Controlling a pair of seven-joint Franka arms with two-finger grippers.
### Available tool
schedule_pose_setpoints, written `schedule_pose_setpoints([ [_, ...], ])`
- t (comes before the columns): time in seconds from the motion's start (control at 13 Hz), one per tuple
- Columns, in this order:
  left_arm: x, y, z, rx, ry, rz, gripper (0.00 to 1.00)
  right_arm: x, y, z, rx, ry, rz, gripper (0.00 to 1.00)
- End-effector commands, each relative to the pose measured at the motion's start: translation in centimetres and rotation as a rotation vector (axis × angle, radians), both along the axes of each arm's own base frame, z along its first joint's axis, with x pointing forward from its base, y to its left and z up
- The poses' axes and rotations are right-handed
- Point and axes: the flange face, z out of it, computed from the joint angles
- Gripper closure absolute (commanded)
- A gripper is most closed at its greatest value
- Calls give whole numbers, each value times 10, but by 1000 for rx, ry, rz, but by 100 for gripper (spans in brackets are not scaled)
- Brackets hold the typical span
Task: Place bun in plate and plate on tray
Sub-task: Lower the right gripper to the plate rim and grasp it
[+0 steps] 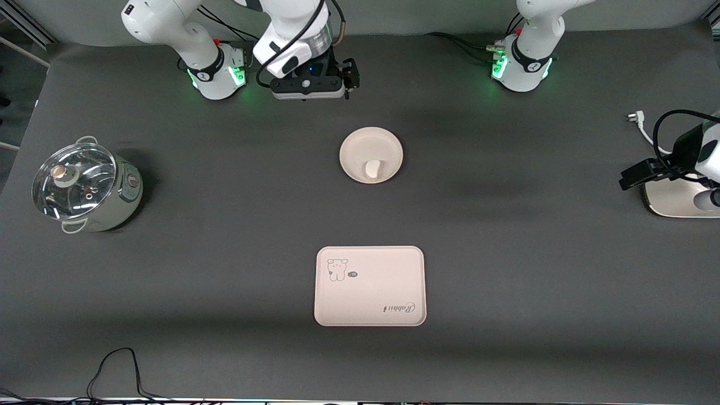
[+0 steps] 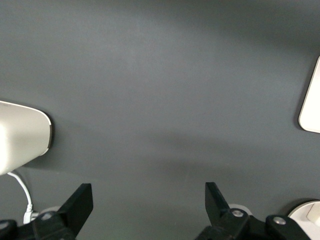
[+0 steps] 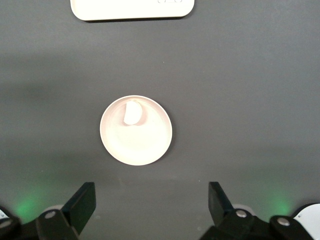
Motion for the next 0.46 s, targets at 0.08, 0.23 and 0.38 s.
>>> schedule_pose_setpoints([
  [0.08,-7,-11,7,-4,24,-11,0,2,-29,-36,142,42,22,0],
  [0.23,-4,-11,8,-9,23,-16,0,-6,-42,-88,188,4,-13,0],
  [0.38,-5,-9,7,-10,32,-23,0,-18,-50,-151,206,-59,-14,0],
])
